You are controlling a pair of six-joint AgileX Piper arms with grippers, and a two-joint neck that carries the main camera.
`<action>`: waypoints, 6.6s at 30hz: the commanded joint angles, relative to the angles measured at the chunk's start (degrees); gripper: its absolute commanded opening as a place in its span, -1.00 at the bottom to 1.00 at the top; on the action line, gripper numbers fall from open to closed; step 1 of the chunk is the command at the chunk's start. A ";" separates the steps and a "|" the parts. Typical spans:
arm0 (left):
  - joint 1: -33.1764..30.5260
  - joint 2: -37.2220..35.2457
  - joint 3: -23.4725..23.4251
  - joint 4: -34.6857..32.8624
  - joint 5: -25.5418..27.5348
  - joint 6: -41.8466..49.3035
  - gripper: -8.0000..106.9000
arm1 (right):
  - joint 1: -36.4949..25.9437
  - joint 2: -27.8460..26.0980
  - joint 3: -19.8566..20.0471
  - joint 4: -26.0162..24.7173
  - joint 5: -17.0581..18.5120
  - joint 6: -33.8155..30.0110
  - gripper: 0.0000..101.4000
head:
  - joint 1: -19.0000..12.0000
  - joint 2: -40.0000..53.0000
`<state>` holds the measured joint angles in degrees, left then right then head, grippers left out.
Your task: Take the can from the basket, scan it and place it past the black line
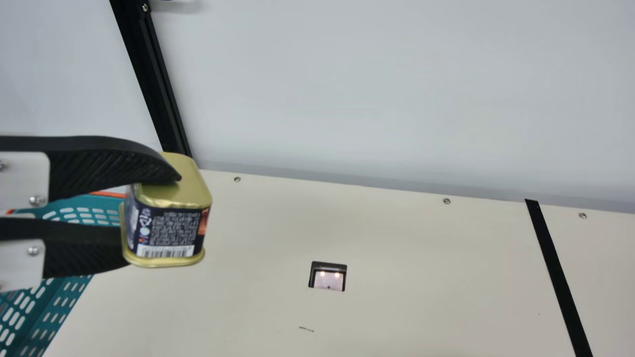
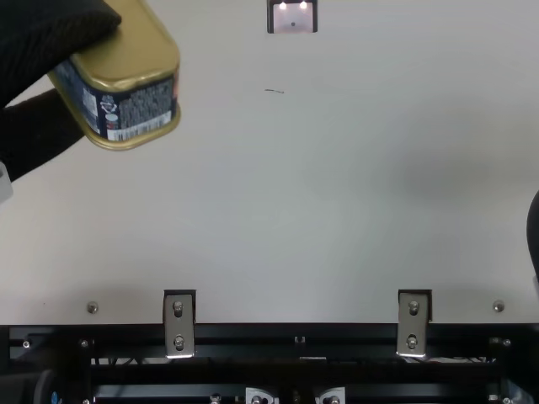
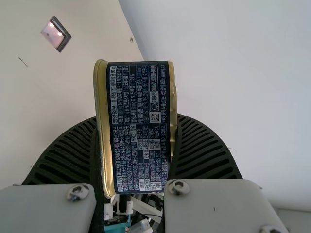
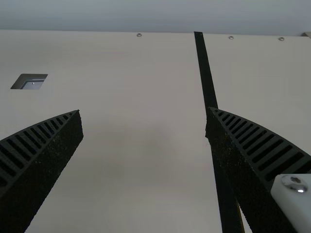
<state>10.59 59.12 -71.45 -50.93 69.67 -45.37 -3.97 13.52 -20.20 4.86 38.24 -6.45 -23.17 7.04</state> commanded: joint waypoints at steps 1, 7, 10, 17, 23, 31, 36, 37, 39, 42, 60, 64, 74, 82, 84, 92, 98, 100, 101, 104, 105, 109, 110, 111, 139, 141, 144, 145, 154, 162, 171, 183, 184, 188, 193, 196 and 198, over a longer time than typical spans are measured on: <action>0.14 -0.14 -0.01 -0.64 0.23 -0.10 -0.68 | 0.00 0.00 0.00 0.00 0.00 0.00 1.00 | -1.83 -0.45; -0.23 -0.34 -0.01 -1.60 0.23 -0.61 -0.68 | 0.00 0.00 0.00 0.00 0.00 0.00 1.00 | -1.83 -0.45; -0.20 -0.61 -0.46 -2.22 0.23 -0.69 -0.68 | 0.00 0.00 0.00 0.00 0.00 0.00 1.00 | -1.83 -0.45; -0.40 -0.55 -3.64 -0.77 0.23 -0.62 -0.68 | 0.00 0.00 0.00 0.00 0.00 0.00 1.00 | -1.83 -0.45; -1.94 0.27 -5.07 3.98 0.23 2.78 -0.68 | 0.00 0.00 0.00 0.00 0.00 0.00 1.00 | -1.83 -0.45; -8.58 1.39 -1.55 13.20 -5.63 12.00 -0.68 | 0.00 0.00 0.00 0.00 0.00 0.00 1.00 | -1.83 -0.45; -13.50 1.62 3.13 18.04 -12.84 19.41 -0.68 | 0.00 0.00 0.00 0.00 0.00 0.00 1.00 | -1.83 -0.45; -14.35 1.58 4.14 19.06 -14.53 21.00 -0.68 | 0.00 0.00 0.00 0.00 0.00 0.00 1.00 | -1.83 -0.45; -15.87 1.46 6.08 21.20 -17.82 24.05 -0.68 | 0.00 0.00 0.00 0.00 0.00 0.00 1.00 | -1.83 -0.45; -17.92 1.19 8.93 24.59 -22.58 28.22 -0.68 | 0.00 0.00 0.00 0.00 0.00 0.00 1.00 | -1.83 -0.45; -24.37 0.35 22.73 41.01 -46.68 40.97 -0.68 | 0.00 0.00 0.00 0.00 0.00 0.00 1.00 | -1.83 -0.45; -24.76 0.71 25.72 44.56 -51.32 40.57 -0.68 | 0.00 0.00 0.00 0.00 0.00 0.00 1.00 | -1.83 -0.45; -24.24 0.81 33.00 53.59 -65.57 39.31 -0.68 | 0.00 0.00 0.00 0.00 0.00 0.00 1.00 | -1.83 -0.45; -23.46 1.56 36.86 56.26 -73.08 40.17 -0.68 | 0.00 0.00 0.00 0.00 0.00 0.00 1.00 | -1.83 -0.45; -23.78 1.95 37.59 55.41 -74.38 40.50 -0.68 | 0.00 0.00 0.00 0.00 0.00 0.00 1.00 | -1.83 -0.45; -26.21 4.43 39.95 49.80 -78.81 44.22 -0.68 | 0.00 0.00 0.00 0.00 0.00 0.00 1.00 | -1.83 -0.45; -29.09 6.98 40.93 44.65 -82.39 49.22 -0.68 | 0.00 0.00 0.00 0.00 0.00 0.00 1.00 | -1.83 -0.45; -30.26 7.89 41.19 42.86 -83.68 51.12 -0.68 | 0.00 0.00 0.00 0.00 0.00 0.00 1.00 | -1.83 -0.45; -30.95 8.40 41.34 41.82 -84.43 52.18 -0.68 | 0.00 0.00 0.00 0.00 0.00 0.00 1.00 | -1.83 -0.45; -33.08 10.16 41.55 38.66 -86.74 55.07 -0.68 | 0.00 0.00 0.00 0.00 0.00 0.00 1.00 | -1.83 -0.45; -33.78 10.81 41.61 37.68 -87.58 55.89 -0.68 | 0.00 0.00 0.00 0.00 0.00 0.00 1.00 | -1.83 -0.45; -37.18 13.88 41.55 33.00 -91.31 59.36 -0.68 | 0.00 0.00 0.00 0.00 0.00 0.00 1.00 | -1.83 -0.45; -38.09 14.67 41.47 31.70 -92.20 60.13 -0.68 | 0.00 0.00 0.00 0.00 0.00 0.00 1.00 | -1.83 -0.45; -38.95 15.45 41.35 30.51 -93.06 60.74 -0.68 | 0.00 0.00 0.00 0.00 0.00 0.00 1.00 | -1.83 -0.45; -45.84 31.61 34.07 27.43 -105.19 58.49 -0.68 | 0.00 0.00 0.00 0.00 0.00 0.00 1.00 | -1.83 -0.45; -45.72 32.88 33.66 28.26 -105.98 57.46 -0.68 | 0.00 0.00 0.00 0.00 0.00 0.00 1.00 | -1.83 -0.45; -45.45 34.71 33.08 29.47 -107.17 55.96 -0.68 | 0.00 0.00 0.00 0.00 0.00 0.00 1.00 | -1.83 -0.45; -45.35 35.29 32.91 29.85 -107.58 55.51 -0.68 | 0.00 0.00 0.00 0.00 0.00 0.00 1.00 | -1.83 -0.45; -45.33 39.98 31.36 31.86 -111.67 51.97 -0.68 | 0.00 0.00 0.00 0.00 0.00 0.00 1.00 | -1.83 -0.45; -46.15 44.16 29.55 32.87 -115.04 50.48 -0.68 | 0.00 0.00 0.00 0.00 0.00 0.00 1.00 | -1.83 -0.45; -45.70 47.31 27.46 34.20 -116.86 50.24 -0.68 | 0.00 0.00 0.00 0.00 0.00 0.00 1.00 | -1.83 -0.45; -44.06 50.27 24.85 36.40 -117.53 50.89 -0.68 | 0.00 0.00 0.00 0.00 0.00 0.00 1.00 | -1.83 -0.45; -43.98 50.28 24.72 36.42 -117.42 50.81 -0.68 | 0.00 0.00 0.00 0.00 0.00 0.00 1.00 | -1.83 -0.45; -44.04 48.88 25.10 36.19 -116.13 50.80 -0.68 | 0.00 0.00 0.00 0.00 0.00 0.00 1.00 | -1.83 -0.45; -44.79 44.65 26.58 35.91 -111.74 52.31 -0.68 | 0.00 0.00 0.00 0.00 0.00 0.00 1.00 | -1.83 -0.45; -45.09 41.15 27.29 36.06 -107.97 53.85 -0.68 | 0.00 0.00 0.00 0.00 0.00 0.00 1.00 | -1.83 -0.45; -45.14 38.52 27.56 36.28 -104.89 55.55 -0.68 | 0.00 0.00 0.00 0.00 0.00 0.00 1.00 | -1.83 -0.45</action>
<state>-34.50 100.02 -43.90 -14.78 -38.33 9.00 -3.97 13.52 -20.20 4.86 38.24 -6.45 -22.87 7.04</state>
